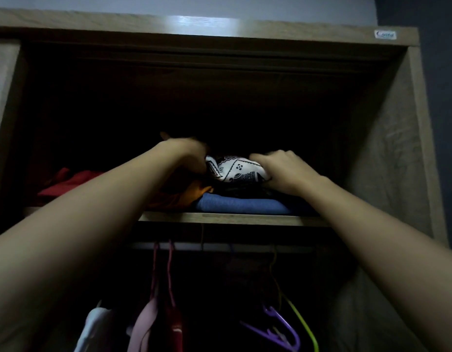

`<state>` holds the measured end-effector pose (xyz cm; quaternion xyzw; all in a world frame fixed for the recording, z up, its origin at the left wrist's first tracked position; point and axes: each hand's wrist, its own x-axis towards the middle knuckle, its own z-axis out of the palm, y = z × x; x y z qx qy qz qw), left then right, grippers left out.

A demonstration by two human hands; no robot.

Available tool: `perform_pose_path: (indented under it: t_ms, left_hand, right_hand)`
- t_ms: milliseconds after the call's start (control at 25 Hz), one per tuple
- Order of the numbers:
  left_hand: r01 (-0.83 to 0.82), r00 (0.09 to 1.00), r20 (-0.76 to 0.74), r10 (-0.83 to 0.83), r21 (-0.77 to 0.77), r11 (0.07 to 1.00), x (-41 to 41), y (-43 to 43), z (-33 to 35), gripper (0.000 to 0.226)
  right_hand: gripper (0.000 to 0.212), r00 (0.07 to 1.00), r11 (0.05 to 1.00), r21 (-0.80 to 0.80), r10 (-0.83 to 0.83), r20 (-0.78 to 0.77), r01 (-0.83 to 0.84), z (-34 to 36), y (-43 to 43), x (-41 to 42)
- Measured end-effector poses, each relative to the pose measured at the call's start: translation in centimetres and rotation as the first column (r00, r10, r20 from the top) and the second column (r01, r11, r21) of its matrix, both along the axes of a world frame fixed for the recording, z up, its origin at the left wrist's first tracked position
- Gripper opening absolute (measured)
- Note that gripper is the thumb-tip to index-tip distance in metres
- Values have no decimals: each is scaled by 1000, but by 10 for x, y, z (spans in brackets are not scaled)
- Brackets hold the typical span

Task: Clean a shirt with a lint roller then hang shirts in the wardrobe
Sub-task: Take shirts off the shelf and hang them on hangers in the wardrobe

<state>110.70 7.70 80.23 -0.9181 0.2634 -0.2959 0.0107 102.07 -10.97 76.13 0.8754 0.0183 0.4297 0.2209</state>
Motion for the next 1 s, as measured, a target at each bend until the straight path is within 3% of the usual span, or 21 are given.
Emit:
perform_pose_path:
  t_ms: [200,280,360,480,640,720,800,920,1000]
  left_hand:
    - [122,976,188,-109,-61,991,-14,-6,7,55]
    - [225,937,288,-197,-67,972,-22,-23,-1,56]
    - [376,892,271,-361,-5,926,-49,-83,-22,49]
    - [299,908,282,-308,75,951,-39,-90,-49,50]
    - [369,858,312,-408,180,912,-24,-62,-43,58]
    - [396,861,235,-451,246,885,-28,-58,-37,60]
    - [326,897,185,-402,337,883,-31,-52,-33,67]
    - [130,921,263,-287,488,863,-33,-48,-36,84]
    - [123,945,198,-262,526,842,-36,-43,-40,89]
  right_hand:
    - [49,980,982,-88,-157,119,168,7,-19,-20]
    - [44,952,964,-66,-243,184,259,7,-31,-38]
    - [38,886,880,-130,-438,150,457,-1,-73,-82]
    - [35,867,870,-192,-481,-130,454,-12,-78,-78]
    - [36,867,865,-225,-482,-128,449,-9,-70,-64]
    - [43,849,829,-290,-521,-93,477,-8,-70,-70]
    - [45,850,826,-310,-519,-88,471,-8,-69,-74]
    - [50,840,845,-226,-522,-146,485,-8,-69,-78]
    - [63,807,841,-191,-540,-238,506,-8,-64,-81]
